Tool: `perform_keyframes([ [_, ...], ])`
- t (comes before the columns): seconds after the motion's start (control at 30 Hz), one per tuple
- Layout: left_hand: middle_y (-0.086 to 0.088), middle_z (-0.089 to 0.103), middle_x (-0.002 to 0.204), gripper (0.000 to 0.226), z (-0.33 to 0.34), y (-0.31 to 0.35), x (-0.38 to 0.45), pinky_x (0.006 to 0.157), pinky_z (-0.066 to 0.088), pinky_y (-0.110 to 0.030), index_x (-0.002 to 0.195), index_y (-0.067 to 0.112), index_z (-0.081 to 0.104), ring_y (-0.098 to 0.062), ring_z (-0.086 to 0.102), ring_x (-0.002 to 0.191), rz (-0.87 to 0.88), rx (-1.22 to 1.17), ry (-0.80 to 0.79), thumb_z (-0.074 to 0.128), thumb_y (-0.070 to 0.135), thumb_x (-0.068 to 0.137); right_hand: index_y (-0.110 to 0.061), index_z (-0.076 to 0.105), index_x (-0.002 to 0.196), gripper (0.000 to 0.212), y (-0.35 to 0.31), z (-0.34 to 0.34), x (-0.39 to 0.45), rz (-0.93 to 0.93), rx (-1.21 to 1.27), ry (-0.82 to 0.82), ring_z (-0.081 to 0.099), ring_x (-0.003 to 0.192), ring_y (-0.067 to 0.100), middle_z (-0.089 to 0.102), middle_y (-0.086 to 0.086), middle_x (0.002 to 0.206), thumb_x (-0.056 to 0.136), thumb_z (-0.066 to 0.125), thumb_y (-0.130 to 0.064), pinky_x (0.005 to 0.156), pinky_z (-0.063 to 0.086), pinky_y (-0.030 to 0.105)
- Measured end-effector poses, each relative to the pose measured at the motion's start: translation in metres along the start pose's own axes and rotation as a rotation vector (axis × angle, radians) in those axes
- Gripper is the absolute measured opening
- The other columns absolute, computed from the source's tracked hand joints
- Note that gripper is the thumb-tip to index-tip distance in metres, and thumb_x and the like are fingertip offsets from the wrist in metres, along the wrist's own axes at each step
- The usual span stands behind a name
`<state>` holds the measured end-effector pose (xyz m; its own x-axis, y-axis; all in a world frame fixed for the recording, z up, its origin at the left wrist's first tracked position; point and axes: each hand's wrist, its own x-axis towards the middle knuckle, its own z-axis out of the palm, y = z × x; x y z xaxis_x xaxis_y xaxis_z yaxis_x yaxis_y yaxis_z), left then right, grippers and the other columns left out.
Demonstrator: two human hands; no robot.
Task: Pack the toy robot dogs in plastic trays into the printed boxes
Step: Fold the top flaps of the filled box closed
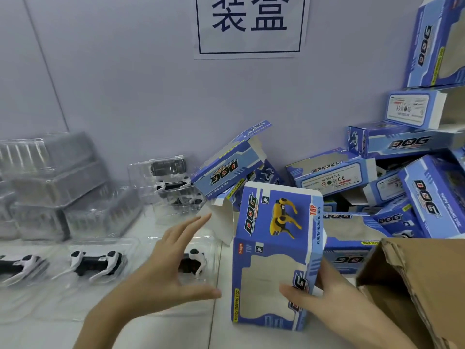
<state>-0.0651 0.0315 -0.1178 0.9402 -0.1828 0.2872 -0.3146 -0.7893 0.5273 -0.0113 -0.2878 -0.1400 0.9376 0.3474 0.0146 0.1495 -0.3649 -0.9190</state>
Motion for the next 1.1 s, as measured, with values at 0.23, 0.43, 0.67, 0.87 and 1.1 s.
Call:
perform_keyframes([
  [0.23,0.024,0.003,0.165,0.113,0.006,-0.04,0.0,0.121,0.027,-0.032,0.159,0.052,0.013,-0.006,0.011,0.153,-0.132,0.482,-0.138,0.072,0.084,0.068,-0.045,0.045,0.123,0.062,-0.001,-0.003,0.002,0.01,0.012,-0.043,0.063,0.094,-0.021,0.063,-0.048,0.099,0.08,0.087,-0.032,0.069,0.047,0.0],
  [0.43,0.027,0.035,0.147,0.09,0.01,-0.037,0.005,0.102,0.036,-0.029,0.156,0.04,0.036,-0.005,0.036,0.135,-0.076,0.495,0.029,0.071,0.075,0.08,-0.047,0.039,0.142,0.089,-0.015,-0.016,0.001,-0.031,0.239,-0.09,0.069,0.113,0.0,0.075,-0.025,0.113,0.066,0.083,-0.036,0.096,0.056,0.022],
  [0.67,0.015,0.053,0.132,0.079,0.006,-0.016,0.013,0.105,0.042,-0.019,0.145,0.025,0.056,-0.006,0.052,0.124,-0.034,0.049,0.51,0.084,0.05,0.076,-0.047,0.048,0.142,0.07,-0.026,-0.024,0.003,-0.21,0.663,0.245,0.072,0.116,0.02,0.074,0.0,0.127,0.076,0.069,-0.053,0.089,0.054,0.044],
  [0.87,0.004,0.053,0.134,0.077,-0.012,0.025,0.032,0.108,0.041,-0.019,0.147,0.019,0.055,-0.017,0.055,0.126,0.053,-0.027,0.797,0.086,0.037,0.078,-0.027,0.049,0.145,0.053,-0.043,-0.022,0.001,-0.46,0.682,0.484,0.065,0.129,0.023,0.071,0.005,0.133,0.096,0.058,-0.046,0.103,0.053,0.035],
  [1.1,-0.002,0.052,0.138,0.079,-0.03,0.101,0.066,0.106,0.041,-0.016,0.15,0.014,0.053,-0.023,0.053,0.127,0.276,0.061,0.922,0.086,0.046,0.085,-0.026,0.041,0.15,0.054,-0.093,-0.008,-0.005,-0.657,0.258,0.504,0.055,0.13,-0.008,0.07,-0.018,0.13,0.102,0.059,-0.044,0.116,0.037,0.021],
])
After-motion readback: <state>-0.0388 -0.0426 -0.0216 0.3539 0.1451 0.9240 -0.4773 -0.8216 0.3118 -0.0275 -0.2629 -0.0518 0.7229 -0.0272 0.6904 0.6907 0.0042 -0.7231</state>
